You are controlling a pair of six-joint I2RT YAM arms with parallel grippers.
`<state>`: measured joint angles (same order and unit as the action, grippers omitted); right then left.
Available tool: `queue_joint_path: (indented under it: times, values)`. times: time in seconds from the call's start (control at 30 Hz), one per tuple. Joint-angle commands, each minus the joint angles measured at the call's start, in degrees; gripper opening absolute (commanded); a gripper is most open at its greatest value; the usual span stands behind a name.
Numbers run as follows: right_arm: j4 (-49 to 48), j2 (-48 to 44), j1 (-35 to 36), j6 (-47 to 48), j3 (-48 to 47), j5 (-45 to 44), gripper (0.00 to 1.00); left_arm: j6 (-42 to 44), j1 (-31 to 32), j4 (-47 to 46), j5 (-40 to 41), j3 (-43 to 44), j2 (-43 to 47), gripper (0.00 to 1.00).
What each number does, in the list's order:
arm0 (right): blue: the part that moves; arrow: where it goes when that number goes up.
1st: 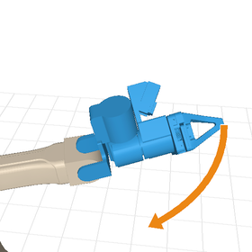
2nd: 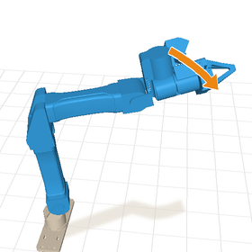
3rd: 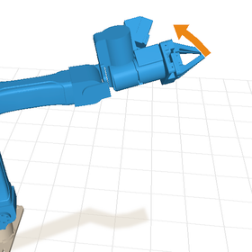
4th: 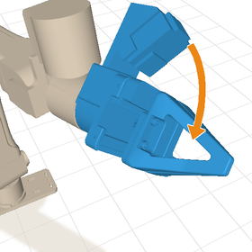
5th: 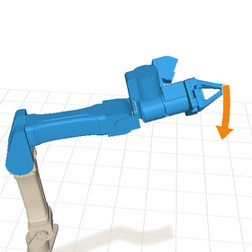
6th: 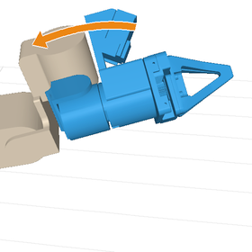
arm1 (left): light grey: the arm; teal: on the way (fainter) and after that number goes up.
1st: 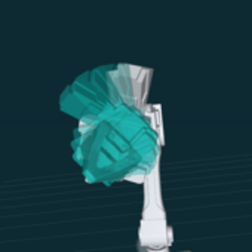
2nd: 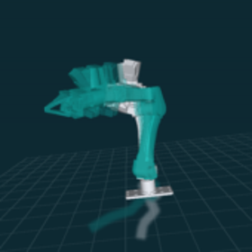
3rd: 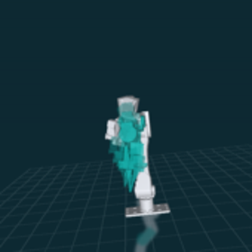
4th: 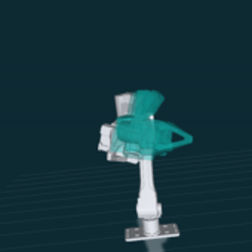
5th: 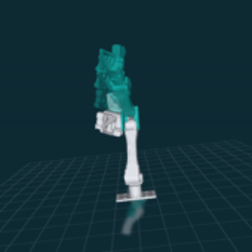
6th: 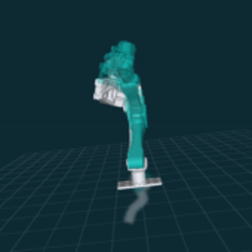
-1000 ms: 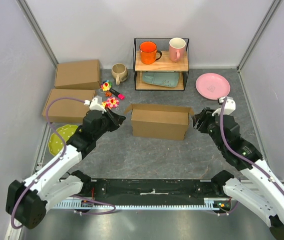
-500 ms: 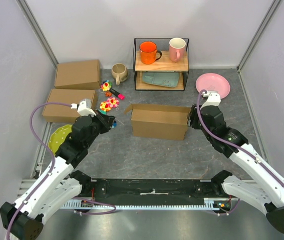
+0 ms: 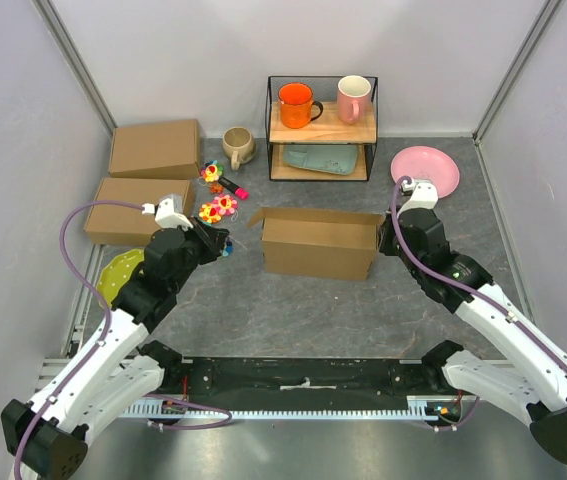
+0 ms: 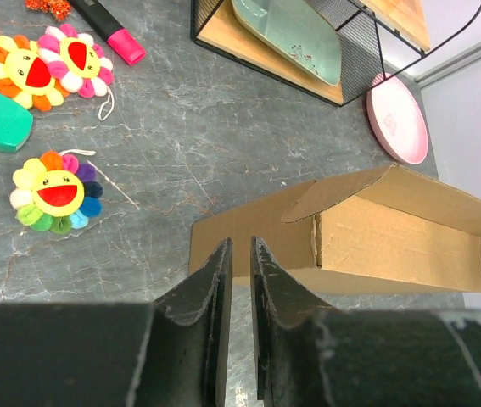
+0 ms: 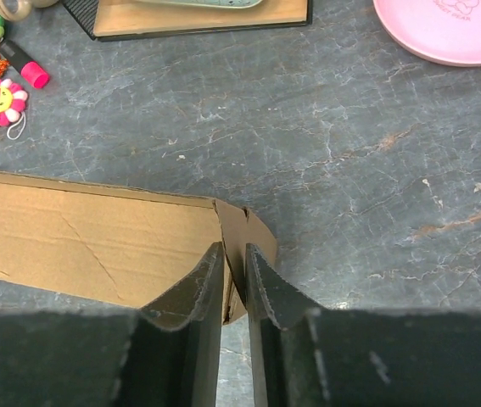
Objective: Fold the paper box
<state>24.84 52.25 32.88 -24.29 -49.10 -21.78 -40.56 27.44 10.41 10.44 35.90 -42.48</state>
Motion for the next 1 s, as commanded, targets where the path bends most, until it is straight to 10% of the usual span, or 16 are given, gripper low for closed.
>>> queue_joint_path:
  times: [0.0, 0.97]
  values:
    - [-1.81, 0.05, 0.25, -1.46, -2.58, 1.21, 0.22, 2.23, -0.37, -2.59, 1.08, 2.24, -0.32, 0.21]
    - [1.00, -2.76, 0.16, 0.74, 1.55, -1.33, 0.35, 3.91, -1.34, -2.15, 0.99, 4.27, -1.55, 0.24]
